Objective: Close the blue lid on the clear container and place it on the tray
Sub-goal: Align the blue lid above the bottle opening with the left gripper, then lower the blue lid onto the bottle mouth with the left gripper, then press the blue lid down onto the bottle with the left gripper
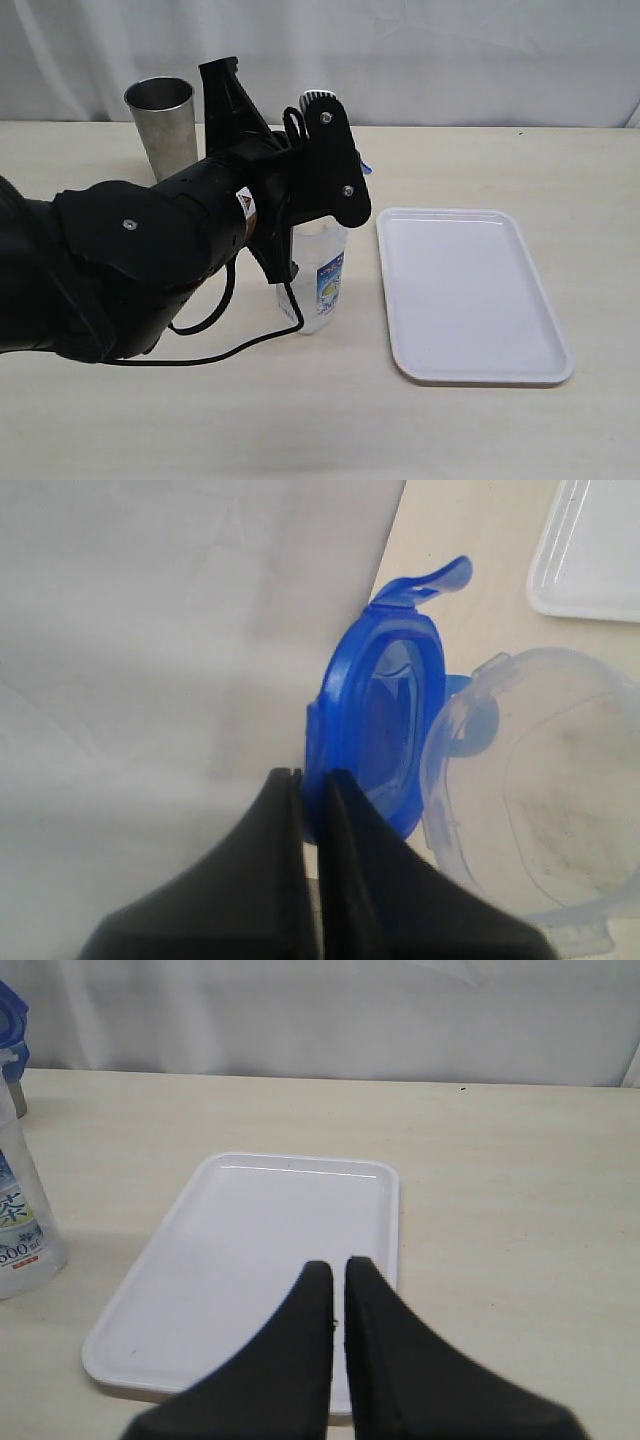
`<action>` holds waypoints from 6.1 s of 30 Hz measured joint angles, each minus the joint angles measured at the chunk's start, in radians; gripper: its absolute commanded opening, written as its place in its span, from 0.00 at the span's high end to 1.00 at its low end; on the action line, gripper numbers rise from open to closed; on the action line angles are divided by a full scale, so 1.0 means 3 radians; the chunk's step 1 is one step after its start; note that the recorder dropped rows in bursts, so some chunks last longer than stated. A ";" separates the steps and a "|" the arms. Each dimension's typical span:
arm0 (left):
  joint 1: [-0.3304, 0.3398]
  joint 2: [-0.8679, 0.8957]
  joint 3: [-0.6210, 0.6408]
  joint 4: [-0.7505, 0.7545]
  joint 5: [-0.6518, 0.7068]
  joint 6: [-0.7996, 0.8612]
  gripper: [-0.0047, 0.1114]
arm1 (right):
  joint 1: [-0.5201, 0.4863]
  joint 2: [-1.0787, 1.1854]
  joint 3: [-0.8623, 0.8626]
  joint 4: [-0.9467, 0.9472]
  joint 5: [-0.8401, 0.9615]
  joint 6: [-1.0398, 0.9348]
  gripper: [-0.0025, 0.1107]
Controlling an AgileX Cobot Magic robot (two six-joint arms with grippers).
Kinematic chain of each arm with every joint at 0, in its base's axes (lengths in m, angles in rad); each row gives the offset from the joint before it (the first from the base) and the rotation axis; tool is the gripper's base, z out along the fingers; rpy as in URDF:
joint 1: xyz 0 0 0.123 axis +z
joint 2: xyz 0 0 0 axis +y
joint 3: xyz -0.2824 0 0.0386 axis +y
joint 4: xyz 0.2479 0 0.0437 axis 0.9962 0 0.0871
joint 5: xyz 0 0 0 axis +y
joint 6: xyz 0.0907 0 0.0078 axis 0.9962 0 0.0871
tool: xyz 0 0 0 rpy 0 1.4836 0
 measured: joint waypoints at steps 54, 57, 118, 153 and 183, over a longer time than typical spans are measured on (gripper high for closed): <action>-0.0128 0.0000 -0.0073 0.0000 0.0054 0.0041 0.96 | 0.0000 0.0000 0.0000 0.0000 0.0000 0.0000 0.94; -0.0169 0.0000 -0.0073 0.0000 0.0060 0.0041 0.96 | 0.0000 0.0000 0.0000 0.0000 0.0000 0.0000 0.94; -0.0249 0.0000 -0.0071 -0.0127 0.0234 0.0805 0.96 | 0.0000 0.0000 0.0000 0.0000 0.0000 0.0000 0.94; -0.0269 0.0000 0.0231 -0.0136 0.0029 0.0706 0.96 | 0.0000 0.0000 0.0000 0.0000 0.0000 0.0000 0.94; -0.0399 0.0000 0.0231 -0.0498 0.0099 0.0980 0.96 | 0.0000 0.0000 0.0000 0.0000 0.0000 0.0000 0.94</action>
